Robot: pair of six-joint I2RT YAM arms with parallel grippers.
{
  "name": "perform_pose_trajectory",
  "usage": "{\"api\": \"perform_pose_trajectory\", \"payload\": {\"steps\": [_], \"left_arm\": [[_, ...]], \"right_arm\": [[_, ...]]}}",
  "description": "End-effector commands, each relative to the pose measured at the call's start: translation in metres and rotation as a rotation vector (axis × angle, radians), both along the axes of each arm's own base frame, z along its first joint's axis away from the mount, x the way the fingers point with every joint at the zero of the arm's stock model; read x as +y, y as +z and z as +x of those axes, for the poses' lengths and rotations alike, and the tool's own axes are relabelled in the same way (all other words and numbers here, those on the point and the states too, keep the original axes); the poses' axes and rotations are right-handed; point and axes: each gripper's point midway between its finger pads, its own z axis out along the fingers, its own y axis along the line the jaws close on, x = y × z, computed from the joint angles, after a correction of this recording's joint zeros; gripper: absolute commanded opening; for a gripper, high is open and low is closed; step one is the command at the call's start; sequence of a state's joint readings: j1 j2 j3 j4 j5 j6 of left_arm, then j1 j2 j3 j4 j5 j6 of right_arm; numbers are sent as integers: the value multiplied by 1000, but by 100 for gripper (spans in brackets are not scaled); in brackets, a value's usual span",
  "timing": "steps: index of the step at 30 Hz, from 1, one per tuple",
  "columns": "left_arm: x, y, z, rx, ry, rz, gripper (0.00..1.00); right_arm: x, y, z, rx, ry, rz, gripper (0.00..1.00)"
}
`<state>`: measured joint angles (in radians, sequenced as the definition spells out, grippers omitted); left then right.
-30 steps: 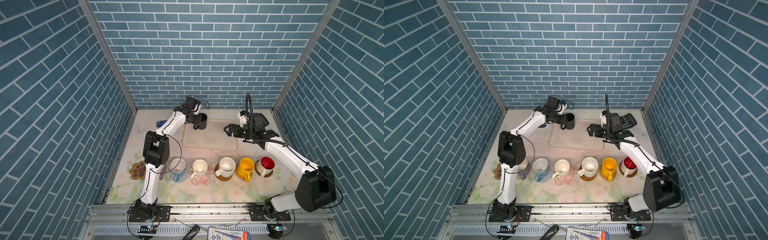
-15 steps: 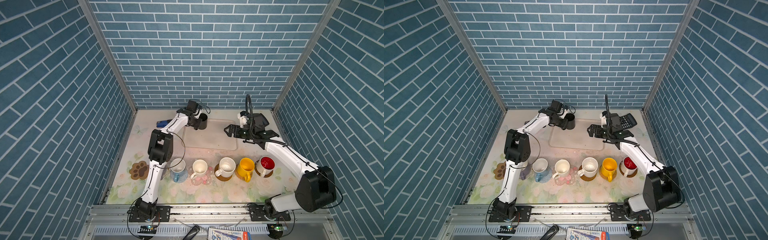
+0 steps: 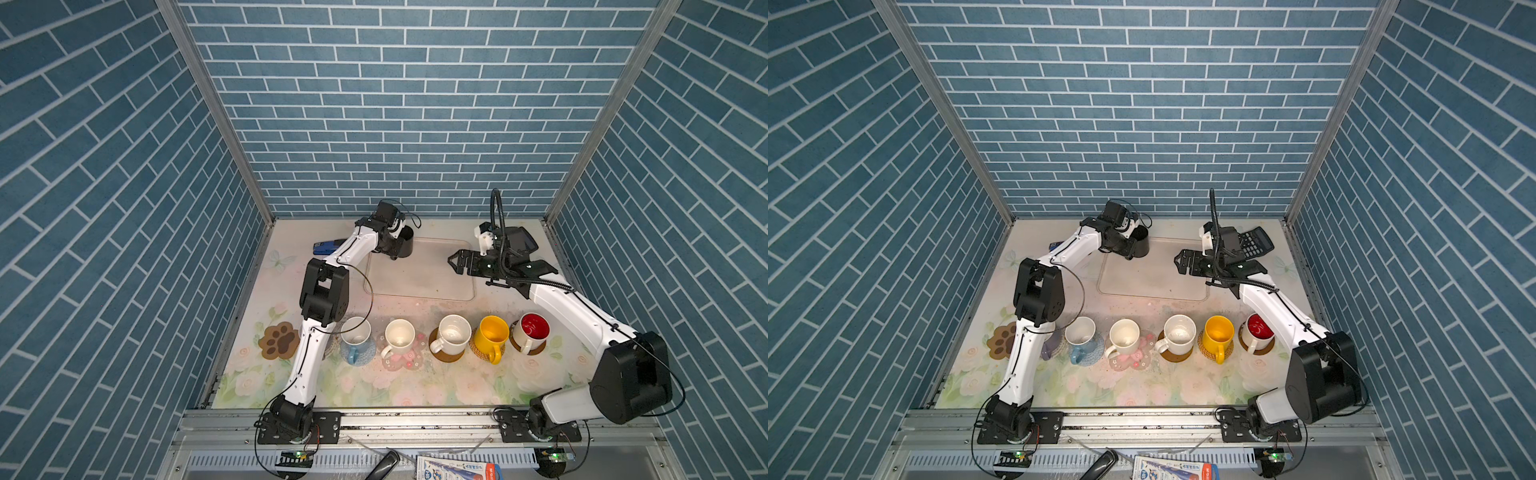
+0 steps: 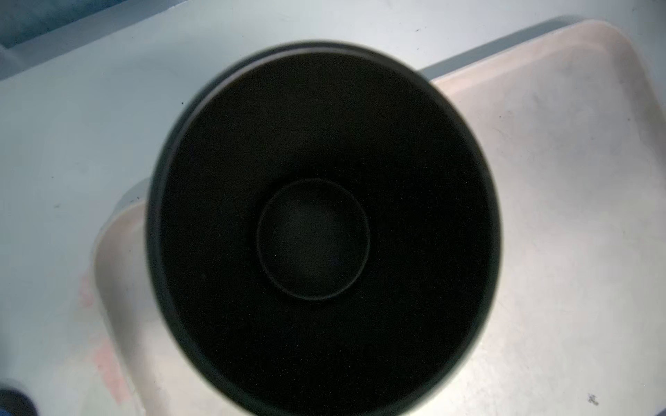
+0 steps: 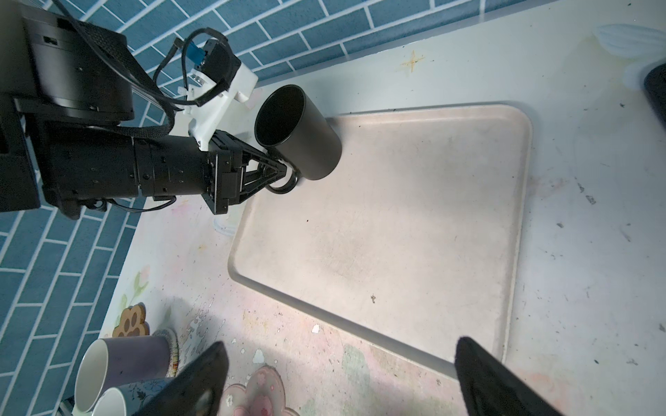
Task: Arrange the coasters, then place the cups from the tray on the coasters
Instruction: 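Lift the black mug with left gripper and carry it toward the robot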
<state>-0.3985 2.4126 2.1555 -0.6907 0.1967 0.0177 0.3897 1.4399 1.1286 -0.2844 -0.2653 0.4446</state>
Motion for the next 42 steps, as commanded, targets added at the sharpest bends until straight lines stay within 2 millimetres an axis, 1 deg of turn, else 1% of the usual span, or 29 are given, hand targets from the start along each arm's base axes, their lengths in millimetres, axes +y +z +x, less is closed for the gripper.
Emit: {"api": "perform_pose_trajectory", "payload": {"steps": [1, 2, 6, 13, 18, 24, 29, 33, 37, 42], "left_arm": [[5, 9, 2, -15, 28, -1, 3], [6, 13, 3, -23, 35, -2, 0], [10, 35, 4, -66, 71, -9, 0], [26, 85, 2, -160, 177, -25, 0], [39, 112, -5, -190, 261, -33, 0], [63, 136, -20, -222, 368, -17, 0], [88, 155, -43, -247, 478, -8, 0], [115, 162, -68, -260, 581, 17, 0], [142, 167, -100, -271, 665, -5, 0], [179, 168, -142, -268, 762, -34, 0]], "right_arm": [[-1, -5, -4, -7, 20, -22, 98], [-1, -5, -4, -8, 21, -21, 98], [-1, -2, -4, -14, 24, -13, 98], [-1, 7, -8, -28, 26, -7, 98], [-2, 6, -9, -26, 29, -6, 99], [1, 9, -9, -30, 35, 9, 99], [7, 10, -7, -23, 47, 40, 98], [10, 11, -7, -24, 55, 52, 99], [18, 9, -9, -27, 83, 57, 99], [34, 7, -9, -21, 118, 52, 99]]}}
